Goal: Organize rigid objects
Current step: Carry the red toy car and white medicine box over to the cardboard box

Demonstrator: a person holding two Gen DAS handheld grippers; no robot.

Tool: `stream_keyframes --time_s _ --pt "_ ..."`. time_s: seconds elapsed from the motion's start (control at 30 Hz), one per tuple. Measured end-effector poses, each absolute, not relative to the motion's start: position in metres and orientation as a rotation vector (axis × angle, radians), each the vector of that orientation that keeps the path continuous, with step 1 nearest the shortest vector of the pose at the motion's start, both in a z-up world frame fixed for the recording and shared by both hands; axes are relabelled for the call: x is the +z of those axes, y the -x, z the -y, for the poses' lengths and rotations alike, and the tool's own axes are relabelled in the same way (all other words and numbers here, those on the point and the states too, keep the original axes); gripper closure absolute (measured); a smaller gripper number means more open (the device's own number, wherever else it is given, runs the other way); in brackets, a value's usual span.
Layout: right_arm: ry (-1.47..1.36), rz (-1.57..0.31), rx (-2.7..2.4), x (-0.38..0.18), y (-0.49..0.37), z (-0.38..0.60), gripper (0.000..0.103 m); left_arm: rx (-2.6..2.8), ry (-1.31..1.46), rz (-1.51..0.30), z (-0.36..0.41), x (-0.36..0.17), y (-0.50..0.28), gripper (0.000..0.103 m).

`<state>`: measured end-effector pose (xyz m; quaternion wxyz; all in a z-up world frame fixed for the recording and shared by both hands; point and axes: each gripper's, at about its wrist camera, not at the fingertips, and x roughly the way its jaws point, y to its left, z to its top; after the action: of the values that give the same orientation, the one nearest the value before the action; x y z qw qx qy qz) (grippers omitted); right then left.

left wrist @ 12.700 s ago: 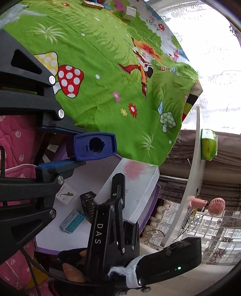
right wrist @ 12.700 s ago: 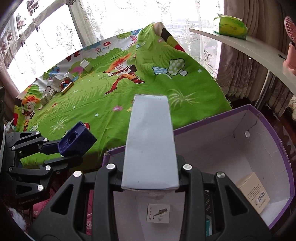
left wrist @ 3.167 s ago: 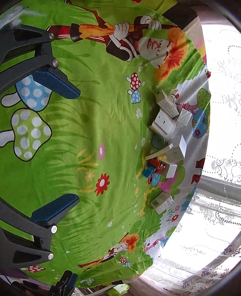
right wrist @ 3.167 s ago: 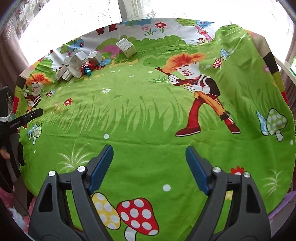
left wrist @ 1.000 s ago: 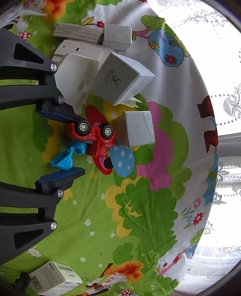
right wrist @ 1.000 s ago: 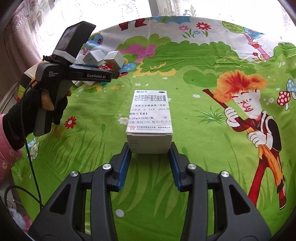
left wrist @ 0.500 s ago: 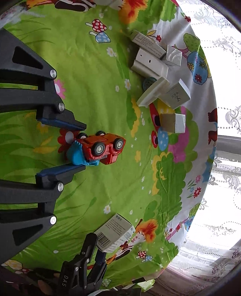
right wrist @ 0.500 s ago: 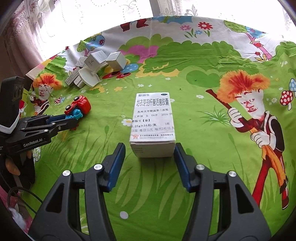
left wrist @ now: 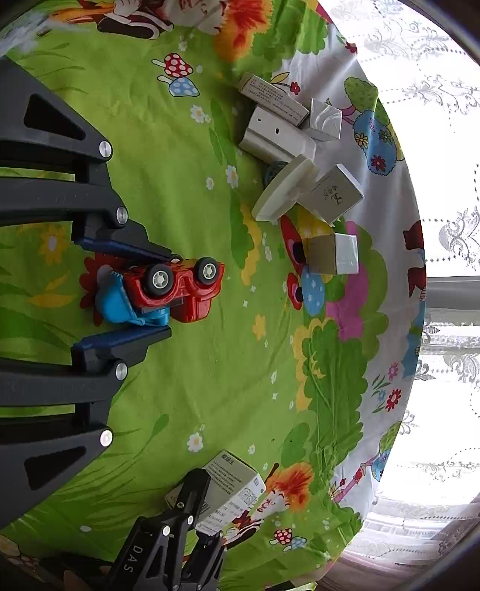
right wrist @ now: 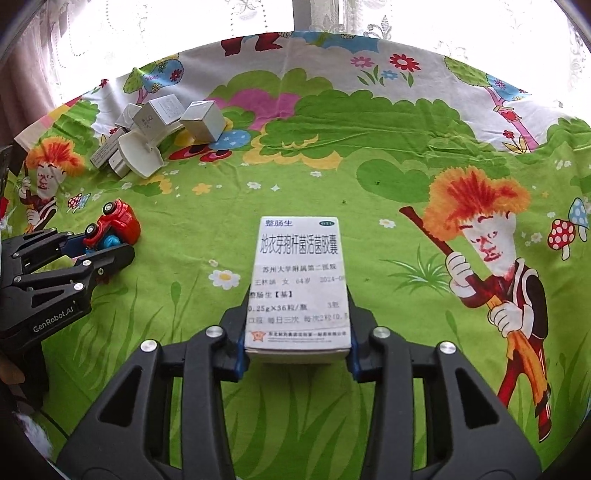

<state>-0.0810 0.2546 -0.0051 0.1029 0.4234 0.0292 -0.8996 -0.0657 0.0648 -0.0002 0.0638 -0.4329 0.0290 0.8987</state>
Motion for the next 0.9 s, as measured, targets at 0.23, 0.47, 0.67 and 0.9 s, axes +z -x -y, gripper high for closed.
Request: stream_keyframes --time_s 0.23,0.47,0.67,0.9 --pt "-1.262 -0.085 -2.673 -0.005 0.082 -0.257 0.059 2.718 1.305 -0.078 -0.065 0.0 0.064 0.068" --pt "-1.264 -0.095 -2.675 -0.005 0.082 -0.256 0.059 2.72 1.307 -0.085 -0.066 0.0 0.064 0.067" --pt "-1.265 -0.125 -2.685 -0.006 0.082 -0.254 0.059 2.731 1.327 -0.041 -0.06 0.003 0.057 0.067" --pt "-1.283 -0.06 -2.701 -0.001 0.072 -0.259 0.059 2.766 1.292 -0.007 -0.04 0.017 -0.009 0.067"
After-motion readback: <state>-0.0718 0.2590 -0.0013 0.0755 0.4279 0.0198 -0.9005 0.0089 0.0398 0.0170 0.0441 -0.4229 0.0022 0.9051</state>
